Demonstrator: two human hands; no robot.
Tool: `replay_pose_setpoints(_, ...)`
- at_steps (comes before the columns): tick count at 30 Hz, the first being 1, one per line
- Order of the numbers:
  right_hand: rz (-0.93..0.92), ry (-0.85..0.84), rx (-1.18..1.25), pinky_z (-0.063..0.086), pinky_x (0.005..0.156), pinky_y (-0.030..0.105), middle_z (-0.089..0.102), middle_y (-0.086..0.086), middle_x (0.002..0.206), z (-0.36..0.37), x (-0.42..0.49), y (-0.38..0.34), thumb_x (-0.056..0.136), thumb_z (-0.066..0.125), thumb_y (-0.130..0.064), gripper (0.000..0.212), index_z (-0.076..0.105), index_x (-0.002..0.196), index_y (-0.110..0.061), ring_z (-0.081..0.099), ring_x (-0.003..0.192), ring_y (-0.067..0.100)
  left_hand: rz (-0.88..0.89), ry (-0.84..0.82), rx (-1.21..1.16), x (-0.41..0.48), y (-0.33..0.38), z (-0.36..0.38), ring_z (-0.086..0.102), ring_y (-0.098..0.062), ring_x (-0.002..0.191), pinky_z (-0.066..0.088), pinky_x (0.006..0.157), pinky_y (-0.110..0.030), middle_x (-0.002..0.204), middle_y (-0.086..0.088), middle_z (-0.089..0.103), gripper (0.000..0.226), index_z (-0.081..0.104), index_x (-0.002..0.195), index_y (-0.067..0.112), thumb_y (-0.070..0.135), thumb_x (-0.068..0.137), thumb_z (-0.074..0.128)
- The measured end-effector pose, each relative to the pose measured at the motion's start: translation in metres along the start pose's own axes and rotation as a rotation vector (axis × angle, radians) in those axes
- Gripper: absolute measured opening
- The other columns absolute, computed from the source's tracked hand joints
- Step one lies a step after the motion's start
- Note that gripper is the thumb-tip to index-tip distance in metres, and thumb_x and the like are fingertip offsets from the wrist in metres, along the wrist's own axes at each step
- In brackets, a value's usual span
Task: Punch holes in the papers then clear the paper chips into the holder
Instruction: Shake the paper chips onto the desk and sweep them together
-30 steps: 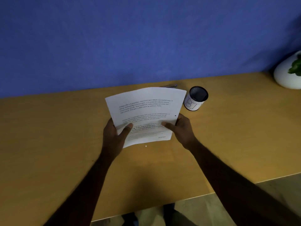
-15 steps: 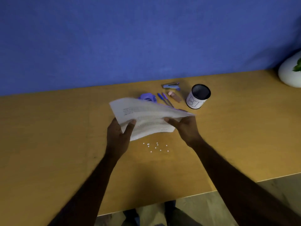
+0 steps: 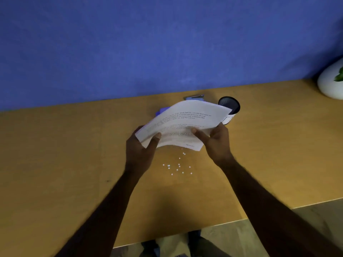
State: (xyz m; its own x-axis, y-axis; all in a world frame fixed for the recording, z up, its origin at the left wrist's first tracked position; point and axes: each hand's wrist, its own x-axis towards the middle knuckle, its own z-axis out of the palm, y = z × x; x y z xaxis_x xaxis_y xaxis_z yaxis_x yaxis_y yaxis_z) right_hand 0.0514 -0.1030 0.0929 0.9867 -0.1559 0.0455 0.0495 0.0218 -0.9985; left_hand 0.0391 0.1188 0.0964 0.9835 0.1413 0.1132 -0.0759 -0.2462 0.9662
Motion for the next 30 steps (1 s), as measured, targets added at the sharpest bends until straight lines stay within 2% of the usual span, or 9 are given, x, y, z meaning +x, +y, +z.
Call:
replay_pose_setpoints(3,0.011,0.016,0.025,0.059,0.087,0.035,0.071,0.0,0.116,-0.002,0.0,0.0,0.076,0.079,-0.003,0.051,0.057,0.121,-0.013,0.067,0.108,0.018,0.024,-0.04,0.018,0.004,-0.005,-0.003,0.066,-0.017,0.109,0.06,0.084,-0.032,0.118,-0.008,0.067,0.052,0.058,0.123,0.005,0.021,0.079,0.079)
replay_pose_setpoints(6,0.055,-0.001,-0.017,0.057,0.092,0.046,0.068,0.008,0.12,-0.004,-0.001,0.004,0.076,0.078,-0.001,0.057,0.054,0.127,-0.005,0.066,0.111,0.021,-0.042,-0.057,-0.005,0.004,-0.012,-0.001,0.065,-0.019,0.112,0.06,0.086,-0.039,0.119,-0.01,0.067,0.057,0.057,0.126,0.004,0.014,0.076,0.081)
replay_pose_setpoints(9,0.04,-0.022,-0.008,0.058,0.091,0.044,0.068,0.007,0.12,-0.003,0.002,-0.001,0.076,0.078,-0.001,0.054,0.056,0.125,-0.005,0.066,0.111,0.021,-0.053,-0.035,-0.037,0.005,-0.009,0.008,0.066,-0.008,0.107,0.061,0.083,-0.03,0.113,0.002,0.069,0.05,0.06,0.123,0.007,0.017,0.078,0.081)
replay_pose_setpoints(12,0.011,-0.005,0.032,0.059,0.084,0.036,0.071,0.002,0.116,-0.003,0.002,-0.006,0.079,0.076,0.0,0.045,0.061,0.119,-0.012,0.068,0.107,0.021,-0.043,-0.051,-0.11,0.003,-0.003,0.014,0.068,-0.002,0.102,0.06,0.071,-0.02,0.11,0.011,0.069,0.044,0.061,0.121,0.013,0.023,0.082,0.078)
replay_pose_setpoints(17,0.032,-0.026,0.034,0.059,0.086,0.045,0.071,0.002,0.114,-0.002,-0.002,-0.003,0.081,0.072,0.004,0.04,0.063,0.113,-0.017,0.069,0.106,0.024,-0.083,-0.04,-0.064,-0.002,-0.005,0.014,0.068,-0.004,0.098,0.058,0.071,-0.016,0.115,-0.005,0.069,0.042,0.062,0.121,0.012,0.022,0.082,0.076)
replay_pose_setpoints(21,-0.007,-0.055,-0.032,0.059,0.082,0.032,0.073,-0.008,0.112,-0.004,-0.003,-0.006,0.082,0.075,-0.006,0.038,0.065,0.113,-0.025,0.069,0.106,0.017,-0.061,-0.032,-0.11,-0.002,0.002,0.009,0.066,0.007,0.095,0.055,0.065,-0.012,0.104,0.01,0.068,0.032,0.06,0.106,0.037,0.024,0.082,0.075)
replay_pose_setpoints(24,0.005,-0.036,-0.023,0.059,0.084,0.039,0.072,-0.002,0.115,-0.004,-0.006,-0.002,0.085,0.072,-0.005,0.034,0.065,0.116,-0.017,0.069,0.106,0.019,-0.073,-0.004,-0.111,-0.003,0.006,0.012,0.066,0.009,0.092,0.054,0.063,-0.011,0.102,0.009,0.068,0.031,0.06,0.109,0.029,0.019,0.083,0.075)
replay_pose_setpoints(26,-0.023,-0.018,-0.007,0.059,0.083,0.04,0.07,0.009,0.119,-0.005,-0.005,-0.002,0.087,0.069,-0.007,0.034,0.063,0.121,-0.005,0.068,0.107,0.026,-0.066,0.015,-0.133,-0.003,0.009,0.016,0.068,0.006,0.092,0.055,0.062,-0.012,0.101,0.015,0.068,0.031,0.061,0.107,0.032,0.021,0.082,0.076)
replay_pose_setpoints(30,-0.004,-0.004,-0.022,0.058,0.08,0.031,0.071,0.009,0.115,-0.004,-0.003,-0.001,0.088,0.067,-0.001,0.033,0.063,0.12,0.001,0.07,0.103,0.021,-0.085,0.025,-0.116,-0.004,0.004,0.016,0.068,0.006,0.091,0.057,0.063,-0.014,0.098,0.018,0.068,0.03,0.063,0.106,0.029,0.022,0.082,0.077)
